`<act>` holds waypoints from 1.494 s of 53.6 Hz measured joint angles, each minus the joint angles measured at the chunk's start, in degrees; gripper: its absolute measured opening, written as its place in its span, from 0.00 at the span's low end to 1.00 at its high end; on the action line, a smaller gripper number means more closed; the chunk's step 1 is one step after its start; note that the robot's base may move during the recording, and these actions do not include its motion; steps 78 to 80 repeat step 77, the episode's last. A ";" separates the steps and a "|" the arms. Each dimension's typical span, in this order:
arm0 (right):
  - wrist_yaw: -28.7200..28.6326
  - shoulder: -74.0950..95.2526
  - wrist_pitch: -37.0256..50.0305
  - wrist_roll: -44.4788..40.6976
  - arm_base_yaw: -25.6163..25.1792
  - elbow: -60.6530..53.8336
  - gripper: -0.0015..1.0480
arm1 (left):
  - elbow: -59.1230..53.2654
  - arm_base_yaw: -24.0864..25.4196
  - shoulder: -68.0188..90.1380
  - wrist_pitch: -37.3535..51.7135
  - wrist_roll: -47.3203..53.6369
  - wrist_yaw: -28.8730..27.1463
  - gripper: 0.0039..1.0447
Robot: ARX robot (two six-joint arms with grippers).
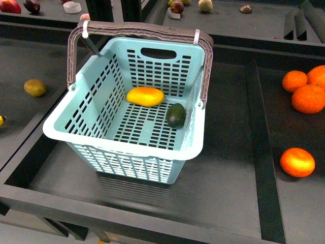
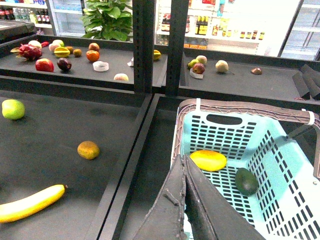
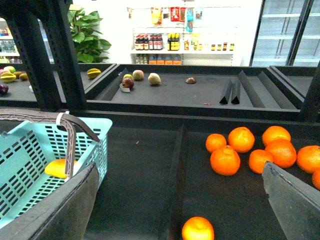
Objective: Pick mango and avocado into basket
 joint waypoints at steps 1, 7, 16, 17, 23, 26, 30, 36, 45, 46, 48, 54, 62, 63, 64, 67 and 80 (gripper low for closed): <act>0.00 0.00 0.00 0.00 0.00 0.00 0.93 | -0.17 0.00 -0.63 -0.46 0.02 -0.02 0.03; 0.00 0.00 0.00 0.00 0.00 0.00 0.93 | -2.38 0.00 -3.89 -0.72 0.22 0.00 0.03; 0.00 0.00 0.00 0.02 0.00 0.00 0.93 | -2.38 0.00 -11.74 -7.85 0.33 -0.02 0.03; 0.00 0.00 0.00 0.02 0.00 0.00 0.93 | -2.38 0.00 -12.57 -8.70 0.33 -0.02 0.03; 0.00 0.00 0.00 0.00 0.00 0.00 0.93 | -2.40 0.00 -16.94 -12.96 0.33 -0.02 0.03; 0.00 0.00 0.00 0.00 0.00 0.00 0.93 | -2.40 0.00 -18.93 -14.95 0.33 -0.02 0.03; 0.00 0.00 0.00 0.00 0.00 0.00 0.93 | -2.40 0.00 -20.44 -16.44 0.33 -0.02 0.03; 0.00 0.00 0.00 0.00 0.00 0.00 0.93 | -2.40 0.00 -22.77 -18.80 0.33 -0.02 0.03; 0.00 0.00 0.00 0.00 0.00 0.00 0.93 | -2.40 0.00 -25.49 -21.49 0.33 -0.02 0.03; 0.00 0.00 0.00 0.00 0.00 0.00 0.93 | -2.40 0.00 -25.73 -21.75 0.33 -0.02 0.03; 0.00 0.00 0.00 0.00 0.00 0.00 0.93 | -2.40 0.00 -26.23 -22.25 0.33 -0.02 0.03; 0.04 0.00 0.00 0.00 0.00 0.00 0.93 | -2.38 0.00 -34.07 -31.74 0.35 -0.02 0.03; 0.00 0.00 0.00 0.00 0.00 0.00 0.93 | -2.38 0.00 -36.04 -32.48 0.35 -0.02 0.03; 0.00 0.00 0.00 0.02 0.00 0.00 0.93 | -2.38 0.00 -36.04 -32.48 0.35 -0.02 0.03; 0.00 0.00 0.00 0.00 0.00 0.00 0.93 | -2.38 0.00 -36.04 -32.50 0.35 -0.02 0.03; 0.00 0.00 0.00 0.02 0.00 0.00 0.93 | -2.38 0.00 -36.06 -32.50 0.35 -0.02 0.03; 0.00 0.00 0.00 0.02 0.00 0.00 0.93 | -2.38 0.00 -36.13 -32.50 0.35 -0.02 0.31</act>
